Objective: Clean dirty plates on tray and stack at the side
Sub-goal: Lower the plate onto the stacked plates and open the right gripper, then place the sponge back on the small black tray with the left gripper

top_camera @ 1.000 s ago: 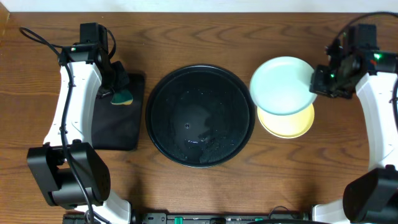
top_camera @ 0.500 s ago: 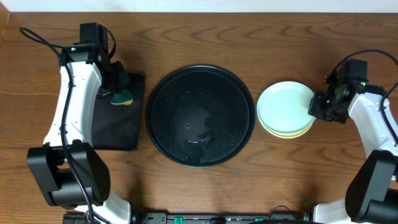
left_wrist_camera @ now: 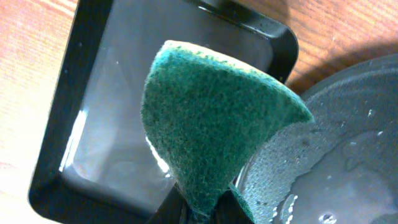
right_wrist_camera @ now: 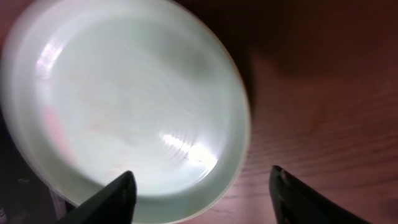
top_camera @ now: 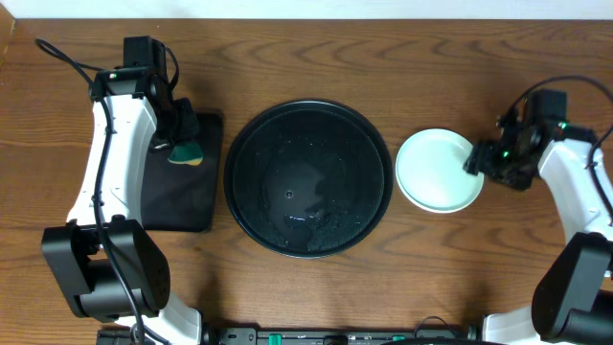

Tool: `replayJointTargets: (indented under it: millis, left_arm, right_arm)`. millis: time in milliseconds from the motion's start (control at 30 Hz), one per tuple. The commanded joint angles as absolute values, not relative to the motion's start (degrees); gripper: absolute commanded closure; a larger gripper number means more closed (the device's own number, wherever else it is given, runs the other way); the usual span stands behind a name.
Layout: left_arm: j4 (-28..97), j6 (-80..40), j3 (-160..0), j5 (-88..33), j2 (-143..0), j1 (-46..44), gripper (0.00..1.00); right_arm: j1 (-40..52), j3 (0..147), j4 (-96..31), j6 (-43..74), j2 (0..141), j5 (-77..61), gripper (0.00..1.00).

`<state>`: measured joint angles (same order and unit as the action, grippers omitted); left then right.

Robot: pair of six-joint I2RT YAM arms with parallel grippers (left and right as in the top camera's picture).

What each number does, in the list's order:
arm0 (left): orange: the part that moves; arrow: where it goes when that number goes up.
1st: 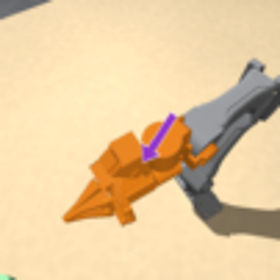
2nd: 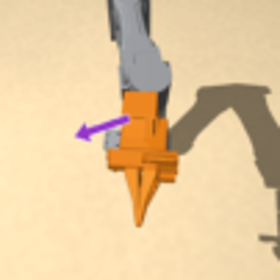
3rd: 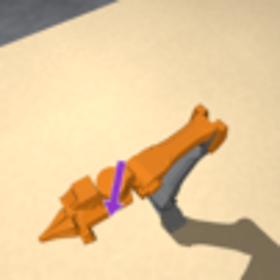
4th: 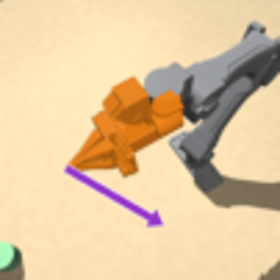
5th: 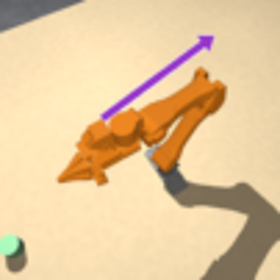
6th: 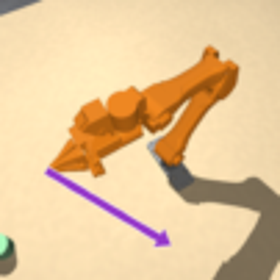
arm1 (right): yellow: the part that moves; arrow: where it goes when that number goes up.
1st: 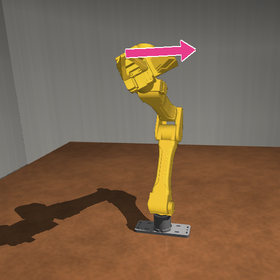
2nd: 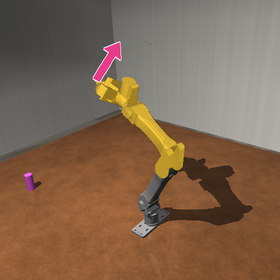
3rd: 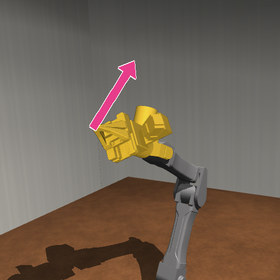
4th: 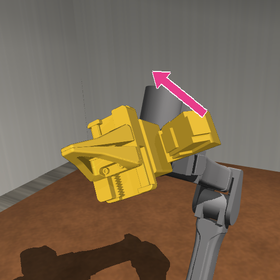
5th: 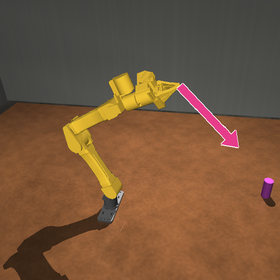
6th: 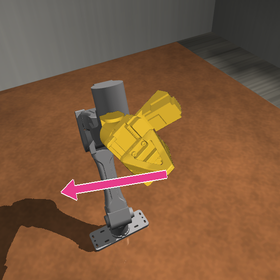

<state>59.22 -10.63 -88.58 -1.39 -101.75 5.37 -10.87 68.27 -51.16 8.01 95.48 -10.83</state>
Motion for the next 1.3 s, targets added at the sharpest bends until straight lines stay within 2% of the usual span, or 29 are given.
replayJointTargets:
  millis: [0,100,233,733,767,800,867,933,1033,1267]
  left_arm:
    - [59.35,-0.95,-87.61,-1.48,-102.26,5.56,0.92]
    - [57.74,4.47,-85.47,-1.43,-102.56,5.98,0.93]
    - [53.89,4.91,-82.15,-0.64,-103.35,7.35,0.93]
    - [35.90,6.83,-72.27,-0.71,-110.04,9.63,0.92]
    - [35.86,6.81,-72.27,-0.71,-110.78,9.63,0.87]
    - [35.88,6.83,-72.27,-0.69,-111.28,9.63,0.77]
    - [36.01,6.83,-72.27,-0.67,-111.46,9.63,0.54]
    - [36.07,6.85,-72.40,-0.58,-110.96,9.65,0.42]
    - [36.86,6.85,-73.23,-0.43,-109.08,9.63,0.35]
    - [41.50,6.72,-76.23,-0.47,-97.84,9.56,0.28]
  right_arm:
    - [-10.00,75.48,-53.01,5.61,95.35,-15.18,0.25]
    - [-7.86,79.77,-54.85,5.04,95.35,-15.05,0.16]
    - [-5.10,80.90,-54.76,5.04,95.37,-15.03,0.08]
    - [-0.62,80.88,-55.09,5.06,95.37,-13.41,0.06]
    - [-0.60,80.88,-55.13,5.06,95.37,-13.41,0.06]
    - [-0.60,80.88,-55.13,5.08,95.37,-13.41,0.06]
    - [-0.60,80.88,-55.09,5.06,95.37,-13.41,0.06]
    - [-0.58,80.88,-55.05,5.06,95.37,-13.43,0.07]
    - [-0.60,80.88,-55.07,5.06,95.37,-13.56,0.07]
    - [-0.60,81.14,-54.87,5.06,95.11,-13.58,0.08]
